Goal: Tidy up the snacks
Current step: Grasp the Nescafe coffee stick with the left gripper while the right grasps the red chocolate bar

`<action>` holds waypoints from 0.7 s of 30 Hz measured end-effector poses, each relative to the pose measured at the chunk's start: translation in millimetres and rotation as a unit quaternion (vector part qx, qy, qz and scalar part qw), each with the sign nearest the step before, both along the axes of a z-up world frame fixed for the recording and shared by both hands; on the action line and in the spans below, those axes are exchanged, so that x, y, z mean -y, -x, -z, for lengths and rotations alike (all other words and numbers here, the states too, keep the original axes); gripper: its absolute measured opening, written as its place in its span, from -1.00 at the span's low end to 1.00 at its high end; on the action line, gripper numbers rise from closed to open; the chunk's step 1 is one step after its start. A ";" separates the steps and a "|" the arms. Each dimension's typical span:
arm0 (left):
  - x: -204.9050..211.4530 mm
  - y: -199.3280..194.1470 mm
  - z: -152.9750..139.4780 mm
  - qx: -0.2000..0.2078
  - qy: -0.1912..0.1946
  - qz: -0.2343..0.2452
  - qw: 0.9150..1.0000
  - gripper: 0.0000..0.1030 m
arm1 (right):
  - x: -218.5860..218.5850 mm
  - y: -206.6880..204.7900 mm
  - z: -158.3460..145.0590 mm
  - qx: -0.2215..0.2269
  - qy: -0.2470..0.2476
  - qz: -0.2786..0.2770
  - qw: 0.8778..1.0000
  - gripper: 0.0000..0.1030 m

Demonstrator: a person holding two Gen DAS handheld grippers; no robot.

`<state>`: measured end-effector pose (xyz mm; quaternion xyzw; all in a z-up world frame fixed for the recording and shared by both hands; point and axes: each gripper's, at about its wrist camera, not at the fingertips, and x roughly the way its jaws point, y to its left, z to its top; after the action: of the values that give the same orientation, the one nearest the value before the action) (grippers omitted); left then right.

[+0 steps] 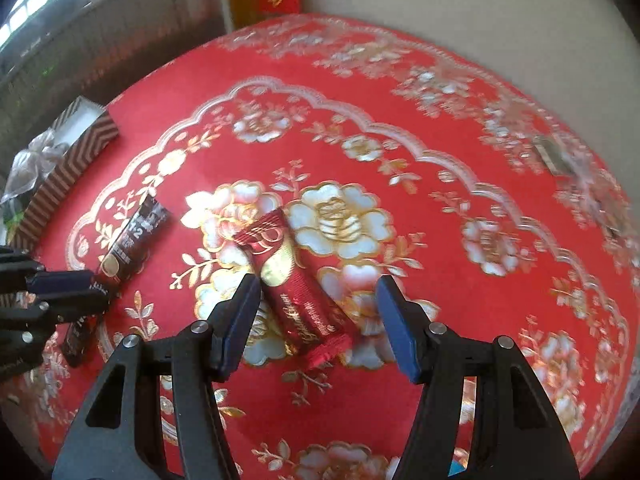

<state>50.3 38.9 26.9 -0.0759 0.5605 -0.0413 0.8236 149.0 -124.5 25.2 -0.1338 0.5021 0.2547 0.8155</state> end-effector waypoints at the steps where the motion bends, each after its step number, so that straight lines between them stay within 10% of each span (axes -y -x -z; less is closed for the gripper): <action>1: -0.9 -0.1 0.3 0.001 0.000 0.002 1.000 -0.65 | -2.8 0.2 0.0 0.006 0.007 -0.006 1.000 0.19; 8: -1.6 0.4 0.5 0.008 0.002 0.011 1.000 -0.66 | -15.4 14.9 -4.3 0.005 0.028 -0.010 1.000 -0.41; 21: -8.3 10.7 0.7 0.013 0.010 0.012 1.000 -0.65 | -14.4 54.4 -4.1 -0.003 0.044 0.018 0.999 -0.41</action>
<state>39.5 47.2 26.2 -0.0770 0.5502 -0.0578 0.8294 94.7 -110.1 29.3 -0.1597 0.5177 0.2185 0.8116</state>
